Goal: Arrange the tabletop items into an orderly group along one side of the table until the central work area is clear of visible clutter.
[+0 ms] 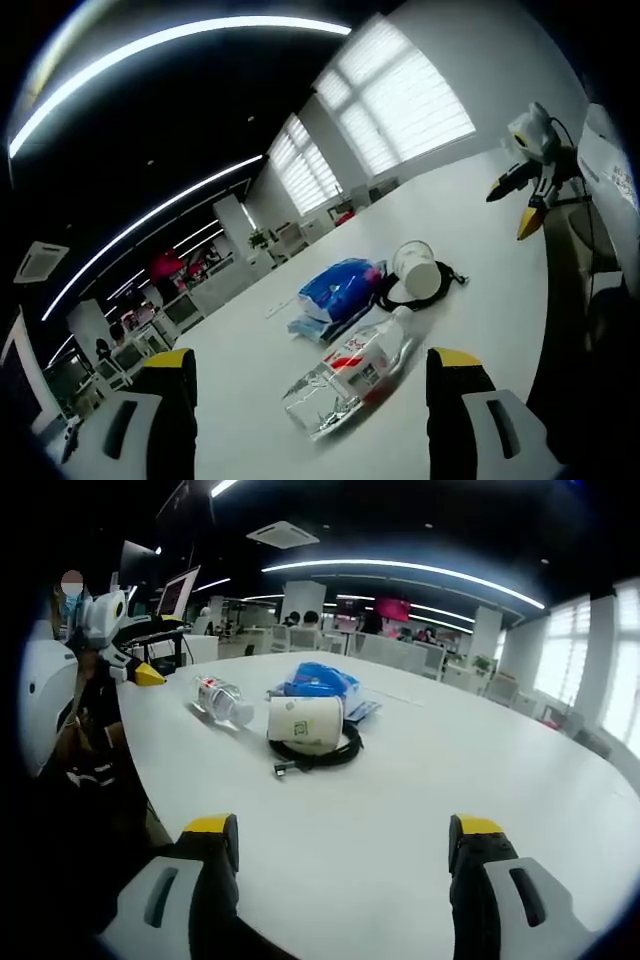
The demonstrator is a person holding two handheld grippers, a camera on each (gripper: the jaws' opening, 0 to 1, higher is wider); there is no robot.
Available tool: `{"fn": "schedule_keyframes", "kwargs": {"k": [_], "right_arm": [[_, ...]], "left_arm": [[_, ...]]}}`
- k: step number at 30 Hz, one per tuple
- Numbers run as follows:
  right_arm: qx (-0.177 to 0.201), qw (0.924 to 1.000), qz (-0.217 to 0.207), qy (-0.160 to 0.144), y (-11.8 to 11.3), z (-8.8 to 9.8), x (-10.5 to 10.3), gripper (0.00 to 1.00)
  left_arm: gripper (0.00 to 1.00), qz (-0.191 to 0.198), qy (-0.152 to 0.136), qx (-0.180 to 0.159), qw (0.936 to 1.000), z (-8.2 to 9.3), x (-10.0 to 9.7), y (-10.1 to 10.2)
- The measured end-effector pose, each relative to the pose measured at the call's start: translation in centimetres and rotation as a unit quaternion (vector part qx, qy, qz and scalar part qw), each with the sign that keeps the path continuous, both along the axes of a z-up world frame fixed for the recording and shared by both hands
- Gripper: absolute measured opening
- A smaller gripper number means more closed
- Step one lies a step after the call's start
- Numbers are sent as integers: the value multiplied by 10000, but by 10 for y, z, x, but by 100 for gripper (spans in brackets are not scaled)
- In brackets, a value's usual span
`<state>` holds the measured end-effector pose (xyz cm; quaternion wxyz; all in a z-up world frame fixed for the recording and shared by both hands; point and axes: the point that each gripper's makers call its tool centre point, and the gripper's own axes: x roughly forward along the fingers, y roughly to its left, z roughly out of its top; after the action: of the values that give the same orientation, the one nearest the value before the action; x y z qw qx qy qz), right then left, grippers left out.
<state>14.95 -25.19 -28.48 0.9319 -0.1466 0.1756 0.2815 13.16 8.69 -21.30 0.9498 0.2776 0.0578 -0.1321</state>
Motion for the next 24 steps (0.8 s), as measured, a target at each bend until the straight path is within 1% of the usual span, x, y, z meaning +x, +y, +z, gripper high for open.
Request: {"fn": "schedule_keyframes", "kwargs": {"k": [7,12,24], "right_arm": [[9,10000,-3,-6,0,1,0,83],[22,10000,-40,-26,-3,2,0,83],[-11,10000,-70,-23,-6,-2,1,83]], "left_arm": [[95,-62,28,120,9999,-2,4,-9],[95,-36,56,176,9998,-5,6,-11],[95,-79,180,346,9992,-11,8,-21]]}}
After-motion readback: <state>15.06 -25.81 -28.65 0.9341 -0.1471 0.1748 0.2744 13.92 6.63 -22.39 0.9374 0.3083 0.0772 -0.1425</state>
